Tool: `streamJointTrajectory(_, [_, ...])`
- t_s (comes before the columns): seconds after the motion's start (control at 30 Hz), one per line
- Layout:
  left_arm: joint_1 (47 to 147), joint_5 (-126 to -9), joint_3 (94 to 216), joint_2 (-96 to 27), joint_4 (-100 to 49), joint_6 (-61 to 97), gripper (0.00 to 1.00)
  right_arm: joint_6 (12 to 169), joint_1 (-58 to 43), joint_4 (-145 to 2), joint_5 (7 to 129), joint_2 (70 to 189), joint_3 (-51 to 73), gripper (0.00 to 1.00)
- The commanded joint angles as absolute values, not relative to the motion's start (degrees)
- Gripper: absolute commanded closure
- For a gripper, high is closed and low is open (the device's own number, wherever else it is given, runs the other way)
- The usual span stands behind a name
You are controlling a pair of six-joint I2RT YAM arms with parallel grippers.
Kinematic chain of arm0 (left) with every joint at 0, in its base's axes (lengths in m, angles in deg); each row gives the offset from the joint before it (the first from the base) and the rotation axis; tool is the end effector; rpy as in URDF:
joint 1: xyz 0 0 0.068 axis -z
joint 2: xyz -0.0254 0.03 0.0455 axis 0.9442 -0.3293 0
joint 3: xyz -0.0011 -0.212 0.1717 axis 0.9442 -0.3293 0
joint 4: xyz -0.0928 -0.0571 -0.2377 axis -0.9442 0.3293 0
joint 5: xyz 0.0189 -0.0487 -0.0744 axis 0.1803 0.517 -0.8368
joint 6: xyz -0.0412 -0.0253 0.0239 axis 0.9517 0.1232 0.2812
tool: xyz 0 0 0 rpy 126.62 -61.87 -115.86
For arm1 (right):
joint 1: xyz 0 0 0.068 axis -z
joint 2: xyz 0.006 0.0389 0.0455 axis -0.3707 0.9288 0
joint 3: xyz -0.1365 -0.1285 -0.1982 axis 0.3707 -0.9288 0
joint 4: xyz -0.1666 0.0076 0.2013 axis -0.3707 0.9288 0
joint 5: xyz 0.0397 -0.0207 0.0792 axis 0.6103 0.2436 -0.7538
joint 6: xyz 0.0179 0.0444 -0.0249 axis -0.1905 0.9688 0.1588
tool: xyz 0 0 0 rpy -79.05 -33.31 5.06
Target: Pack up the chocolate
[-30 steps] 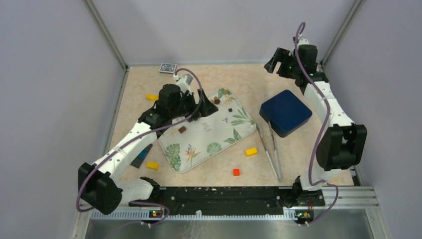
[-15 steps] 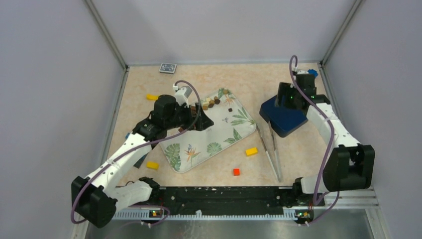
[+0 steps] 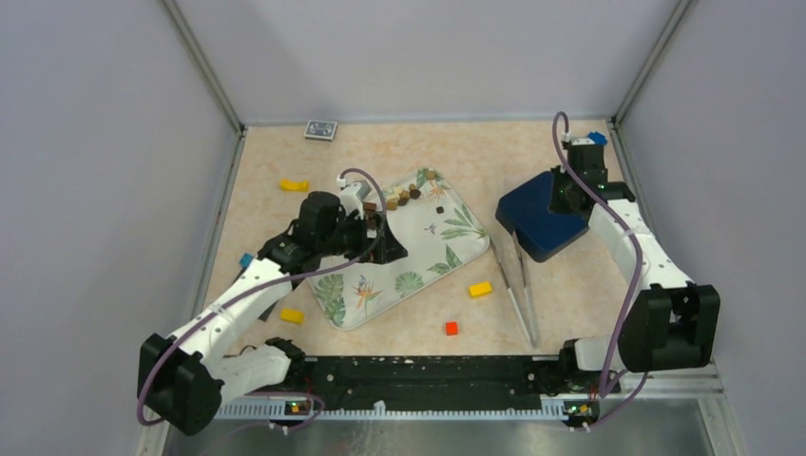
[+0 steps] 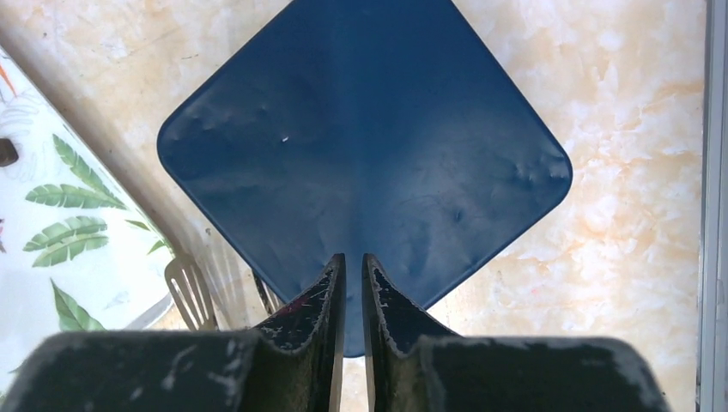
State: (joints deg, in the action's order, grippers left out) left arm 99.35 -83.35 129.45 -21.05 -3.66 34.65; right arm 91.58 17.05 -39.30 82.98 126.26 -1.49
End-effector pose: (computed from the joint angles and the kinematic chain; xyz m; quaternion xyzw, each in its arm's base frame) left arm 0.1987 -0.1248 0.2799 0.0975 0.8662 -0.3803 0.3092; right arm 0.2890 0.0195 0.2877 0.0489 0.9289 -0.0160 0.3669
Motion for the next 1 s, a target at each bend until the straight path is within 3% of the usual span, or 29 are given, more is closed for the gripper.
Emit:
streamJointTrajectory(0.0, [99.51,-85.51,129.54,-20.51,-4.49,33.71,0.01,91.16,17.14,-39.80,83.38,128.01,-3.00,0.88])
streamJointTrajectory(0.27, [99.50,-85.80,129.40,-21.90,-4.74,32.90,0.01,89.79,17.68,-36.65,79.39,131.51,-3.28,0.87])
streamJointTrajectory(0.53, [99.50,-86.40,134.19,-25.38,-3.15,31.31,0.01,89.95,21.45,-36.83,80.34,131.69,12.82,0.79])
streamJointTrajectory(0.7, [99.45,-89.17,135.21,-26.62,-5.27,31.14,0.01,90.88,21.54,-34.55,76.67,140.28,24.37,0.77])
streamJointTrajectory(0.97, [99.50,-87.12,133.43,-27.86,-9.89,34.22,0.01,93.63,23.59,-37.67,76.28,153.56,28.40,0.77])
